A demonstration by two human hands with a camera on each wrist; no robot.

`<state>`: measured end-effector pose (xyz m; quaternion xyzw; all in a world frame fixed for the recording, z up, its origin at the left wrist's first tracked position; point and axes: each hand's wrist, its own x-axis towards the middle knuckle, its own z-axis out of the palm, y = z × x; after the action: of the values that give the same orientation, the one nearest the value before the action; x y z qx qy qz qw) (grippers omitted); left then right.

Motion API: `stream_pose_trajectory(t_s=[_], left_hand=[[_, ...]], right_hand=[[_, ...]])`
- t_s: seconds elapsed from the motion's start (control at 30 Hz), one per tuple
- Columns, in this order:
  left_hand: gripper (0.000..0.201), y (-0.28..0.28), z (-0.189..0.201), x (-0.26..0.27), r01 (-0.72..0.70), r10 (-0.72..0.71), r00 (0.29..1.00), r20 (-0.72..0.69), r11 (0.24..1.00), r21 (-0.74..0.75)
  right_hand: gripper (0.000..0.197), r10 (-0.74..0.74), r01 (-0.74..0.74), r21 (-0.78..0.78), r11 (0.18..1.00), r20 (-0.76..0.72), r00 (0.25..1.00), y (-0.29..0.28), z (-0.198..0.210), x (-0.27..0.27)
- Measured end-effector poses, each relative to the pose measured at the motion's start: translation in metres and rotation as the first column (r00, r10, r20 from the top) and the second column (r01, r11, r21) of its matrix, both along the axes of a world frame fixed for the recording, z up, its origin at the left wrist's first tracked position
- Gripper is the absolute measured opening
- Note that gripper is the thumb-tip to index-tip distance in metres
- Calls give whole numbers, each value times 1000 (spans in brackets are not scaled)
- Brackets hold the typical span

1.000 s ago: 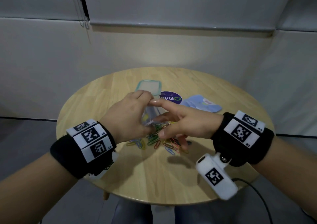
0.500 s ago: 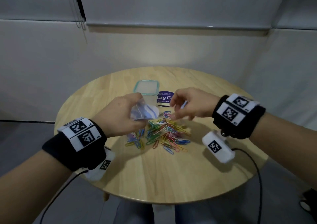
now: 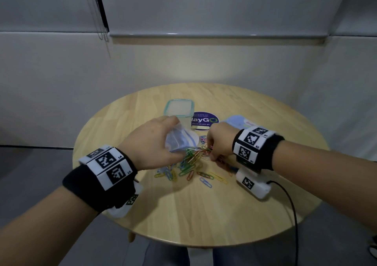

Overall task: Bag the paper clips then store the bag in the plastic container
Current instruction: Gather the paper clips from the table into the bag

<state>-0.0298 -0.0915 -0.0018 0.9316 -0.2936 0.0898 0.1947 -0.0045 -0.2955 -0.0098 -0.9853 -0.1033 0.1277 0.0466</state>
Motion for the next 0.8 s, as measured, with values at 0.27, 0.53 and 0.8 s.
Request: stream_pose_trajectory(t_s=[0.27, 0.53, 0.8], left_hand=[[51, -17, -6, 9, -182, 195, 976, -100, 975, 125], [55, -39, -6, 10, -216, 232, 963, -135, 968, 126], [66, -59, 5, 5, -302, 273, 945, -178, 940, -161]], right_hand=[[19, -295, 300, 646, 702, -121, 948, -30, 24, 5], [17, -294, 300, 910, 286, -214, 932, -29, 44, 1], [16, -318, 91, 976, 196, -25, 948, 5, 46, -13]])
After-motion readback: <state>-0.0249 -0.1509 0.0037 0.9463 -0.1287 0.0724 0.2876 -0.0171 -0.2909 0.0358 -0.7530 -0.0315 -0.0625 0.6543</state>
